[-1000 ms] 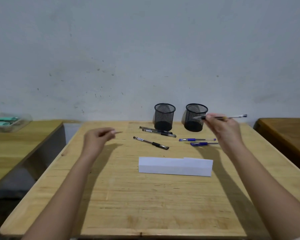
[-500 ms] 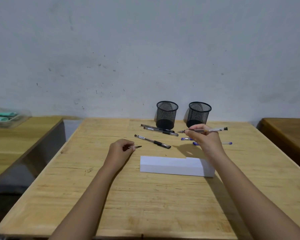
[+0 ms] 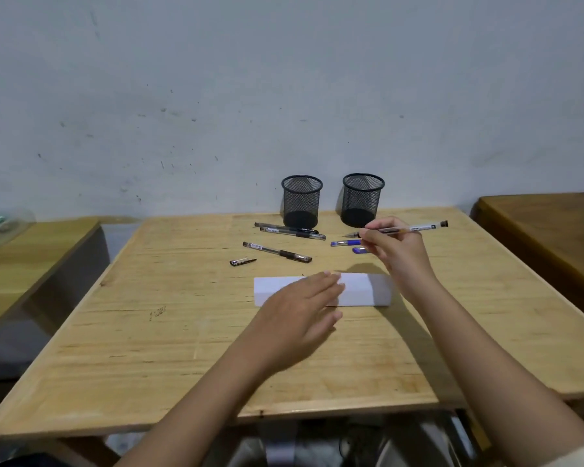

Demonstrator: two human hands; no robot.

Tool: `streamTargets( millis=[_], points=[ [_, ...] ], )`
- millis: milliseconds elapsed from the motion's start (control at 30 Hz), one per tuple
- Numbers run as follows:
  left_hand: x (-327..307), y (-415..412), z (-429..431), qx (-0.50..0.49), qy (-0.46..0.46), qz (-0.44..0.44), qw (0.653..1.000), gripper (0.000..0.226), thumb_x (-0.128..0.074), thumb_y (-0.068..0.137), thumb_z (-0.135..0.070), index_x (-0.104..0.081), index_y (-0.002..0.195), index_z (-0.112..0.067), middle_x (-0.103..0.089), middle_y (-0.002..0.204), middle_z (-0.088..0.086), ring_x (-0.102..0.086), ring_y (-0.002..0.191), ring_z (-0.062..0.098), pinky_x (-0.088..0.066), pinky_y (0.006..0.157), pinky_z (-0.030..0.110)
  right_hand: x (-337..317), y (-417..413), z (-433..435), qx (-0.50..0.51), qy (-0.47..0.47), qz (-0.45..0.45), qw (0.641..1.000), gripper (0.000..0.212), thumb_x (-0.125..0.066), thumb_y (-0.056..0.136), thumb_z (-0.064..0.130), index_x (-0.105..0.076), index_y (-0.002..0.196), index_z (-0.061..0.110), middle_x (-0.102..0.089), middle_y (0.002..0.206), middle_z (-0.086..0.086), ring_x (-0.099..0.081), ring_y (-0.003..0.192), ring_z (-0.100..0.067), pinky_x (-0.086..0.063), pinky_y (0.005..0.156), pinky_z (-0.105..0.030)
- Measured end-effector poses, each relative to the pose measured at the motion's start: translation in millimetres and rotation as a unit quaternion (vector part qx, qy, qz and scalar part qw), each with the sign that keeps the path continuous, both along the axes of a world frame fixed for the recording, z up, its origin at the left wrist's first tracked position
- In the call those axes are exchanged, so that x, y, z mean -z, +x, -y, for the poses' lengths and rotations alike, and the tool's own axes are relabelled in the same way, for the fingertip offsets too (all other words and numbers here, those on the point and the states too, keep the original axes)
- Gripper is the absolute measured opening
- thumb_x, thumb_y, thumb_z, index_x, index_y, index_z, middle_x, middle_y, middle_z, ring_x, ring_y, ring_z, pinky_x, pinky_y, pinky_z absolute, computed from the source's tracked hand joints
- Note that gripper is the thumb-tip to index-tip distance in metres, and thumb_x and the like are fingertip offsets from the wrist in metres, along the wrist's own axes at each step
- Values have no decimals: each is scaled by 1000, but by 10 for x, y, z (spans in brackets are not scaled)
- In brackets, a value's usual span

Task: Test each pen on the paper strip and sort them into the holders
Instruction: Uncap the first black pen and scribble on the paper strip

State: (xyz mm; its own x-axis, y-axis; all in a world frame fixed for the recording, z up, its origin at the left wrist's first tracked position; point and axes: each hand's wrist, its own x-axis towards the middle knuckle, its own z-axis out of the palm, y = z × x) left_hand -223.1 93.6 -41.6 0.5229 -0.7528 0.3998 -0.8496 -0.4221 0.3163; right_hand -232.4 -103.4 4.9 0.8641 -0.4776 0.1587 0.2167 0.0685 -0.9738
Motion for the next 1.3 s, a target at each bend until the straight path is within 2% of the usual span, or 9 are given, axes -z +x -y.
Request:
streamTargets(
  millis=[33,100,233,333,500,633,800,1000,1300],
  points=[
    [40,26,7,-1,32,-12,999,53,-41,96,-42,-31,145,-24,-22,154,-13,-14,142,-3,-6,114,14,22,-28,3,0,-3,-1,1000,17,-66,77,-4,-58,73,10,-59,69,-9,-57,62,-15,-50,64,-19],
    [91,97,9,-5,87,-30,996,61,-35,97,-46,-13,149,-25,-3,157,-14,2,143,-3,6,114,17,89,-61,8,4,-21,-13,1000,18,-69,75,-4,-58,73,10,-60,68,-8,-57,60,-14,-49,61,-19],
    [180,178,48,-10,160,-37,986,63,-27,97,-51,-2,149,-27,12,153,-15,11,141,-2,9,117,27,214,-50,-23,-2,-35,-34,999,22,-68,73,-8,-53,70,8,-55,61,-7,-53,49,-9,-44,52,-18],
    [236,230,71,-15,193,-39,980,64,-24,96,-53,2,149,-28,14,154,-13,12,143,1,9,118,31,299,-18,-77,-13,-14,-56,998,21,-67,75,-7,-52,72,7,-55,61,-10,-52,47,-10,-44,47,-17],
    [304,251,86,-27,226,-85,970,65,-20,94,-58,8,147,-33,16,156,-13,18,142,3,9,119,39,442,5,-111,8,-60,-101,993,22,-74,73,4,-55,82,4,-60,66,-7,-57,51,-8,-50,54,-17],
    [317,261,84,-32,230,-100,968,64,-19,94,-59,6,147,-35,15,156,-15,17,142,1,9,119,39,486,17,-90,27,-107,-120,987,23,-74,72,3,-52,71,9,-59,62,-7,-56,50,-10,-51,58,-22],
    [339,255,84,-36,215,-96,971,63,-19,93,-60,5,147,-37,12,156,-16,15,143,1,9,119,38,538,63,-125,50,-136,-141,979,32,-68,69,-4,-42,57,11,-48,55,-5,-47,48,-12,-43,50,-22],
    [349,240,92,-43,206,-93,973,62,-20,93,-59,3,147,-37,11,156,-17,14,143,2,9,119,37,633,116,-146,57,-160,-135,976,34,-63,63,-5,-36,52,12,-39,56,-8,-41,61,-25,-40,61,-35],
    [355,258,99,-39,205,-96,973,61,-20,93,-59,2,147,-38,11,156,-16,15,143,2,8,119,37,656,144,-136,43,-168,-129,976,33,-63,64,-5,-37,53,11,-38,56,-8,-40,61,-24,-39,60,-35]
  ],
)
